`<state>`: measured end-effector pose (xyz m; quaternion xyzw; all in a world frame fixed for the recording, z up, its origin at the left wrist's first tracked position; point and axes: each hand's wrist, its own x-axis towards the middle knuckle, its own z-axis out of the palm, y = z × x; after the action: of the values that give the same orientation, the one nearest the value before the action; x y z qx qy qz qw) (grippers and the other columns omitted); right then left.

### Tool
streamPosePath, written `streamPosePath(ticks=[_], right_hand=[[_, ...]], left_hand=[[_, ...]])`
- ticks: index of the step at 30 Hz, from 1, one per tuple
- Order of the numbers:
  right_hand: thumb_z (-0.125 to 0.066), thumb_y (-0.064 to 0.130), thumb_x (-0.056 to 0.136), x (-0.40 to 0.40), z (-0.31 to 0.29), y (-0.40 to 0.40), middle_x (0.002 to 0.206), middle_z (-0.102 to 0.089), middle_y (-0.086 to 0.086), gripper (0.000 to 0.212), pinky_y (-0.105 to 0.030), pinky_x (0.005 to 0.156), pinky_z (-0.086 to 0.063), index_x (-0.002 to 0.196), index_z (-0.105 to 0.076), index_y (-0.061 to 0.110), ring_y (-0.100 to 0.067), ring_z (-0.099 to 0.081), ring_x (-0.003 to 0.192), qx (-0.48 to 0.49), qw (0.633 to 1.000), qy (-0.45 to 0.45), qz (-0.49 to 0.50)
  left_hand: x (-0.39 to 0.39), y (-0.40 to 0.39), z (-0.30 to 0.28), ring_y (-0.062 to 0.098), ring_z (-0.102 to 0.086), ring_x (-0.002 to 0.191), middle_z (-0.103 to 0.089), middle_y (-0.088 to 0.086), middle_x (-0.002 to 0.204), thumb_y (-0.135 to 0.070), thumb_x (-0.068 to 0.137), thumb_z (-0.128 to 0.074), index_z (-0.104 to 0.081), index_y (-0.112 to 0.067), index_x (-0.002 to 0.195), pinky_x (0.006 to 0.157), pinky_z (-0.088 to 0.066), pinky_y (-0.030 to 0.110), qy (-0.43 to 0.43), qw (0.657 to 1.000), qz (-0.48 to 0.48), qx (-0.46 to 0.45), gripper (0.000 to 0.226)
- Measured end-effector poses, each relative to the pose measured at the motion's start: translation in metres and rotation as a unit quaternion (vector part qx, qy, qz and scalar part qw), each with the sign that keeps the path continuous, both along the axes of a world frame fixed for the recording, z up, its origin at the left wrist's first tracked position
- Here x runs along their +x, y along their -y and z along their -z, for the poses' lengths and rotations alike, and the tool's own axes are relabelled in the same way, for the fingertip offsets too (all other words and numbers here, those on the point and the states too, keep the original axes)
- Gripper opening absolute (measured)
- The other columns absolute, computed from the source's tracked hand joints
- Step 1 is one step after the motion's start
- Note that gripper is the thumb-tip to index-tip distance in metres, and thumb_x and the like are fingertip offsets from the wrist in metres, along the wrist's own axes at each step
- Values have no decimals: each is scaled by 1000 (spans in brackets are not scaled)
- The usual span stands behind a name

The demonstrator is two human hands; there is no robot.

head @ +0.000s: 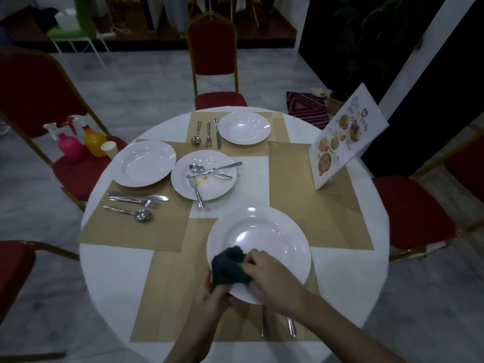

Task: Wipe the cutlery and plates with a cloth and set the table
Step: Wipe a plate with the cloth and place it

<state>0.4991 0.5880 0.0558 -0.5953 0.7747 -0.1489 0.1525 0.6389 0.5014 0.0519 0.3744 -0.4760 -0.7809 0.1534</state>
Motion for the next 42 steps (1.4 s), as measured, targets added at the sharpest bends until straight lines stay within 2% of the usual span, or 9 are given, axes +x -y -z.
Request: streamPosePath(ticks=[8, 13, 16, 19, 24, 31, 34, 38, 42], right_hand=[[-54, 9, 87, -56, 15, -25, 110, -54, -12, 29, -34, 78, -45, 116, -59, 9, -30, -54, 102, 67, 972, -100, 201], [-47, 32, 91, 3, -2, 10, 112, -53, -11, 39, -32, 80, -40, 123, -58, 14, -27, -52, 98, -1, 999, -21, 26], [-50, 15, 80, -18, -6, -10, 103, -56, -5, 37, -32, 72, -42, 114, -65, 18, -23, -53, 89, 12, 997, -41, -58], [-51, 16, 72, -59, 9, -36, 92, -59, -4, 41, -34, 62, -49, 109, -68, 22, -24, -59, 82, 42, 994, -98, 28], [-46, 18, 97, -50, 17, -13, 120, -53, -9, 35, -36, 91, -44, 132, -53, 18, -28, -50, 109, 39, 976, -36, 213], [-53, 11, 77, -24, -5, -15, 98, -57, -8, 22, -35, 71, -41, 94, -66, 14, -26, -52, 87, 21, 995, -17, -95], [-56, 19, 80, -67, 1, -39, 94, -59, -3, 23, -33, 71, -45, 98, -69, 23, -23, -57, 88, 44, 994, -96, -3], [-47, 15, 94, -79, 8, -25, 122, -50, -8, 36, -31, 91, -41, 129, -52, 16, -25, -49, 110, 93, 977, -101, 162], [-35, 34, 90, -27, -7, 2, 112, -54, -11, 45, -32, 80, -43, 125, -56, 16, -26, -53, 97, -4, 997, -53, 62]], left_hand=[[8, -1, 8, 44, -66, 90, -67, 22, 106, -27, 50, -71, -52, -23, 125, 66, -58, 53, 1, 1000, -5, 20, 78], [-3, -3, 4, 29, -68, 100, -71, 6, 109, -7, 84, -60, -58, -27, 121, 84, -56, 51, -10, 1000, 3, -14, 42], [11, 6, 1, 29, -70, 97, -73, 5, 106, -25, 61, -71, -61, -26, 118, 78, -58, 48, -10, 1000, -17, 2, 59], [16, 5, 2, 34, -70, 86, -72, 13, 103, -28, 49, -72, -58, -24, 118, 68, -59, 50, -13, 1000, -5, 15, 71], [-1, -13, 2, 31, -69, 87, -68, 19, 106, -11, 75, -69, -52, -24, 124, 71, -59, 50, 1, 1000, 19, -5, 54], [12, 5, 2, 33, -70, 94, -73, 10, 104, -19, 63, -71, -62, -26, 115, 73, -58, 47, -1, 1000, -22, 10, 54], [16, 3, 7, 38, -69, 90, -71, 14, 105, -24, 50, -73, -56, -21, 122, 66, -59, 49, 1, 1000, -8, 26, 73], [-1, -15, 7, 34, -68, 84, -67, 22, 105, -13, 69, -68, -50, -19, 128, 66, -58, 46, 15, 999, 37, 11, 61], [-14, -20, -1, 30, -67, 98, -70, 16, 107, -2, 92, -53, -60, -24, 118, 83, -56, 46, 13, 999, 52, 1, 35]])
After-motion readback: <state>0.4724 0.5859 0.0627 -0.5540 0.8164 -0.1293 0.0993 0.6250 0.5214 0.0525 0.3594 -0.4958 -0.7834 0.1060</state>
